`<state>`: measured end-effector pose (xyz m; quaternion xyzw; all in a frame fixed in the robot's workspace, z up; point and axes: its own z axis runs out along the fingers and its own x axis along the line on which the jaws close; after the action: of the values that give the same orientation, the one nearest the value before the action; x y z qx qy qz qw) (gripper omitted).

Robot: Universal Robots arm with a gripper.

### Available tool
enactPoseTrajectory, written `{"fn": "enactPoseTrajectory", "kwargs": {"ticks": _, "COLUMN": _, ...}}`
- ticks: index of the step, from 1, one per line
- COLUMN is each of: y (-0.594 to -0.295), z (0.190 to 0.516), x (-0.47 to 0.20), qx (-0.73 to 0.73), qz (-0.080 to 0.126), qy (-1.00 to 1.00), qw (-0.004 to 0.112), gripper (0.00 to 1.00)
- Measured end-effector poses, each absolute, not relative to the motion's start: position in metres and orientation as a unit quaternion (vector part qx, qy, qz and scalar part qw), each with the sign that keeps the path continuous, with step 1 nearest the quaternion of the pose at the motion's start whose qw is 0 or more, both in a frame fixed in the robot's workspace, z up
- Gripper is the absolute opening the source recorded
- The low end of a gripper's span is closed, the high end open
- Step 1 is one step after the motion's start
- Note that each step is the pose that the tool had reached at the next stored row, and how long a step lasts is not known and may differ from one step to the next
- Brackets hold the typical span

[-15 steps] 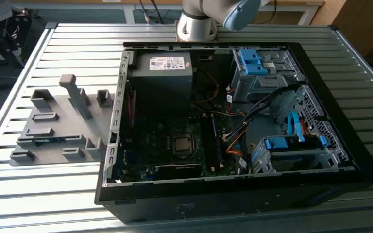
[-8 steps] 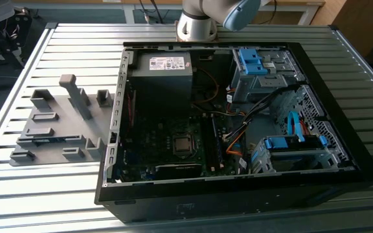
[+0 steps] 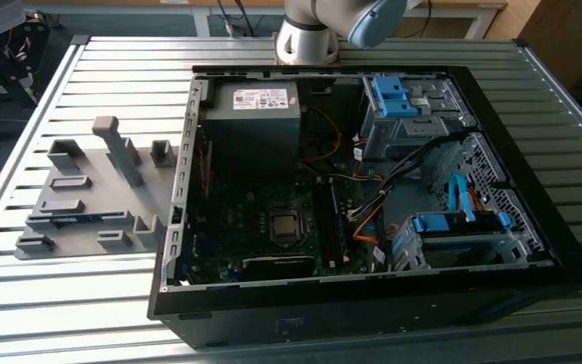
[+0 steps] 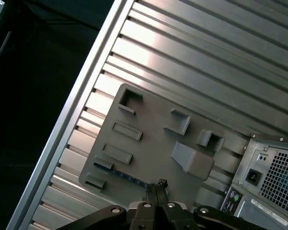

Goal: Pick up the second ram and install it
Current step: 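Pick up the second ram and move it above second insertion slot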

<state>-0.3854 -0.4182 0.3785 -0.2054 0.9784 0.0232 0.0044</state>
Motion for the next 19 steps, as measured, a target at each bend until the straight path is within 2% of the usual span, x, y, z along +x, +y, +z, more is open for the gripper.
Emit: {"fn": "enactPoseTrajectory", "kwargs": {"ticks": 19, "y": -0.4182, "z": 0.3785, "x": -0.3856, "qx": -0.247, "qz": 0.023, "qy": 0.969, "qw": 0.003, "gripper": 0.11}}
